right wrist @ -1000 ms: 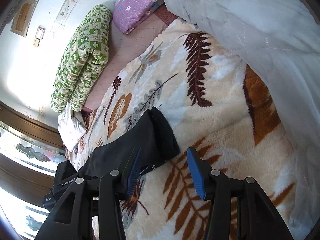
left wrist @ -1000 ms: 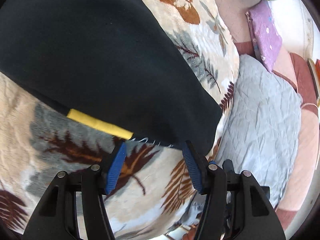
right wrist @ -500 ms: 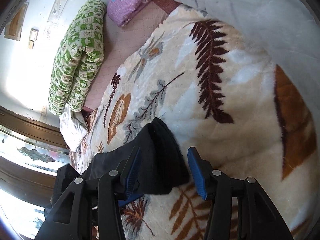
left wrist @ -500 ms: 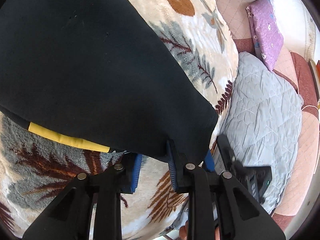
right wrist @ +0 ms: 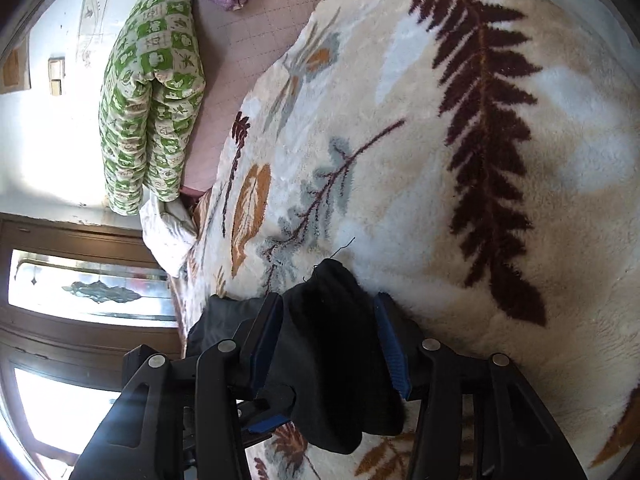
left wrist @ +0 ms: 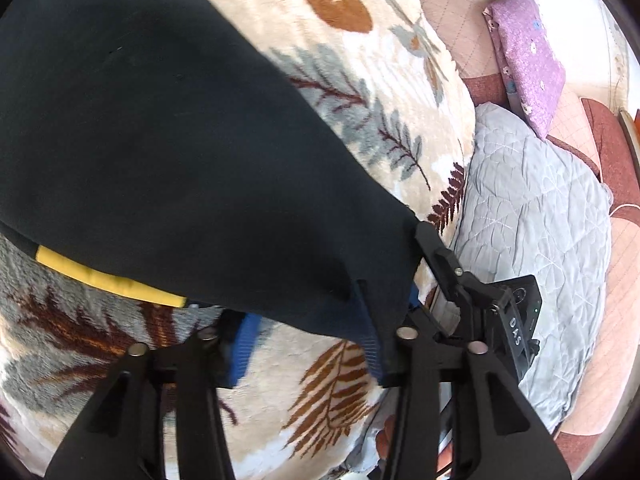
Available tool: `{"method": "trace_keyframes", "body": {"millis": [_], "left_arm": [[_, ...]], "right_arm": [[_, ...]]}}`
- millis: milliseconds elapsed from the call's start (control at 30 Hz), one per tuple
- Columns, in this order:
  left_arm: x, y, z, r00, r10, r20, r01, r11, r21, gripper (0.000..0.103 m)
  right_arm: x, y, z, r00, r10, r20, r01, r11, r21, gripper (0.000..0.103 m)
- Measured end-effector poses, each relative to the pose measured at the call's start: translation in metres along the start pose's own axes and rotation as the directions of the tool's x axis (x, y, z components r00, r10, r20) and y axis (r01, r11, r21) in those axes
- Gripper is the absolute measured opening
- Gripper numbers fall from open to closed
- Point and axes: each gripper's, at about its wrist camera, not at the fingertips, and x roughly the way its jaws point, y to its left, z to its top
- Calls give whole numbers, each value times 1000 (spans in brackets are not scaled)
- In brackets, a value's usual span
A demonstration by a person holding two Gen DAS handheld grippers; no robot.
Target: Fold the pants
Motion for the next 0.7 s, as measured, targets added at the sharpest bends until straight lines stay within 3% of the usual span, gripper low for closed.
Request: {"method": "trace_keyframes", "body": {"millis": [67,100,133,167,267,700], "left_arm": [[3,-4,-1,1000,17,-16,-17,999,27,41],[4,-4,-2,999,23,-27,-22,999,38,25],[6,-3,0,998,17,-55,-14,999,49,9],[9,-2,2,997,13,-78,-9,999,48,8],[8,4,6,994,-13,-107,17,999,33,6],[-43,8,12,988,-120,-94,124,992,37,5]], "right_arm": [[0,-5,1,1000,1,-2,-1,1000,23,40],[0,-5,1,1000,-5,-1,5,1000,24,38],[0,-3,0,1000,-26,9,26,999,19,26],[0,-3,0,999,-33,11,33,999,18,16],[-6,2,-3,999,-29,42,28,1000,12,14],[-32,74,-20,988,-113,108,127,983,-133,12]]}}
